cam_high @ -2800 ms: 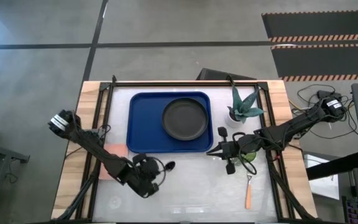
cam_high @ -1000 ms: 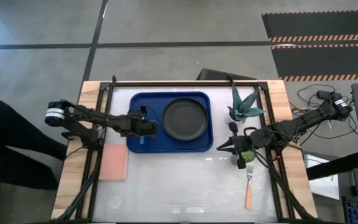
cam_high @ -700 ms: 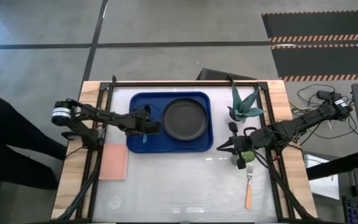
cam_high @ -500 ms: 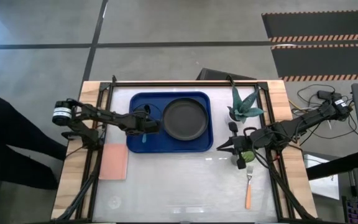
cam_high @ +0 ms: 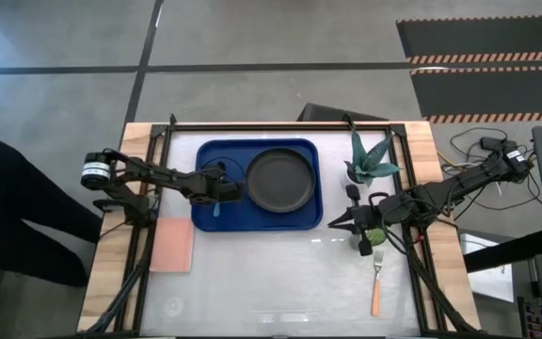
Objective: Pick and place plate/cup/fork/spoon on tray
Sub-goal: Put the blue spoon to the left of the black plate on the blue serving tray, then put the orange fork on the blue serving tray to the right of the blue spoon
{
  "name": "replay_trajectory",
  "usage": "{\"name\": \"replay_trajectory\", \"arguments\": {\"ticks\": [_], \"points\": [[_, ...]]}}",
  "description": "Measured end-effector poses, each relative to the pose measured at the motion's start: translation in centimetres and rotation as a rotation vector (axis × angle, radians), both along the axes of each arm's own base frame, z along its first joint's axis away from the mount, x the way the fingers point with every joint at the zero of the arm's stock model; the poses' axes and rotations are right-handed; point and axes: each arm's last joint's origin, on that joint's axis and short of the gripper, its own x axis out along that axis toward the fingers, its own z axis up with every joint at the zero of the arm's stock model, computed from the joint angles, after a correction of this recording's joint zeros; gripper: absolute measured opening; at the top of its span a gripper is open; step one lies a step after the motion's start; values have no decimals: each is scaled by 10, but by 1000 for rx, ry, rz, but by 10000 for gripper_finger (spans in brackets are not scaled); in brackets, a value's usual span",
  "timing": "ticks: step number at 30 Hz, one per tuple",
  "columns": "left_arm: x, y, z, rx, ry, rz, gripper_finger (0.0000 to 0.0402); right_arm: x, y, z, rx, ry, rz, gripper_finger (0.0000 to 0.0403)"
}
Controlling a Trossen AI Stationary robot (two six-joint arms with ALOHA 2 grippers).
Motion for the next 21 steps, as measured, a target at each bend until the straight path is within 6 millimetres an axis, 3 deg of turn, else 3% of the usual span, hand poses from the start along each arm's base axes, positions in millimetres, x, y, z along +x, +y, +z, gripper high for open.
{"name": "replay_trajectory", "arguments": {"ticks": [13,21], "points": [[0,0,1,2,9,-13,20,0,0,0,8,2,-3,9],[-7,-7,20,21,15,-129,20,0,0,0,33,2,-14,9]]}}
